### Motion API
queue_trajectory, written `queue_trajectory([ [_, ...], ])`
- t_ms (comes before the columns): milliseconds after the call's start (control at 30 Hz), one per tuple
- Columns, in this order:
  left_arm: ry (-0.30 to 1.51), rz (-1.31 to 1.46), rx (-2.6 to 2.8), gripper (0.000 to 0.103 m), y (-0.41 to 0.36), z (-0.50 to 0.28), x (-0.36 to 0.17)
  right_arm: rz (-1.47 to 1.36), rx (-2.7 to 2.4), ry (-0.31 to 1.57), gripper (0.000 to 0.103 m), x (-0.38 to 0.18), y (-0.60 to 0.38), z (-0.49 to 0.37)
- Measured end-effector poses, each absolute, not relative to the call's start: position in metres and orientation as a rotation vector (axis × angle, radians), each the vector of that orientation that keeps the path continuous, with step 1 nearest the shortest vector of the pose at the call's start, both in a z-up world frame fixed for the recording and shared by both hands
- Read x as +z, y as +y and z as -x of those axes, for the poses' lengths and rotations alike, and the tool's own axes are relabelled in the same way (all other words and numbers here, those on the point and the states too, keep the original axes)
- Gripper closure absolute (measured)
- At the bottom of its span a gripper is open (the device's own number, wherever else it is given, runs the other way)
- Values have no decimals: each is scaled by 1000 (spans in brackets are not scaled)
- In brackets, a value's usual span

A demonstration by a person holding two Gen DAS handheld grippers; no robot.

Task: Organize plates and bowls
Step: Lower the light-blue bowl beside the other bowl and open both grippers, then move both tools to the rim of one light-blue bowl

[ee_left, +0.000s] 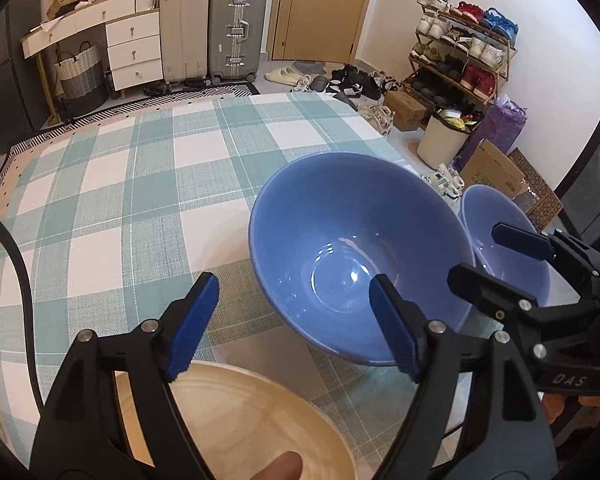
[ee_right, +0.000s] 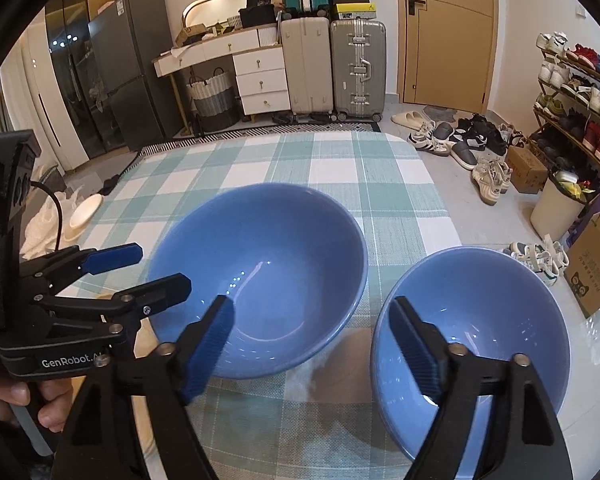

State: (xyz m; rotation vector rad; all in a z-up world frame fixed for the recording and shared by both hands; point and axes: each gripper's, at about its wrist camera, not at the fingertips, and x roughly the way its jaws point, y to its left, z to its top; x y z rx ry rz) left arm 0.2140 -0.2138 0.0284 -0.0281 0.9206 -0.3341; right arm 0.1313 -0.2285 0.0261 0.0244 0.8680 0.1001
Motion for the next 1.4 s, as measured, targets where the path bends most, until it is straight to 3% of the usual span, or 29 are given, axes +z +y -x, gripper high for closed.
queue_trajectory([
  [100, 907, 53, -334, 14, -211, -211, 34, -22, 89, 854, 7, 33, -230, -128],
  [133, 901, 61, -334, 2, -210, -210, 35, -23, 85, 851, 3, 36, -231, -128],
  [600, 853, 91, -354, 2, -208, -183, 64, -53, 57, 773, 1, 75, -256, -100],
  [1400, 879, 36, -519, 4, -296, -133, 83, -168, -75, 703, 1, 114, -339, -32],
])
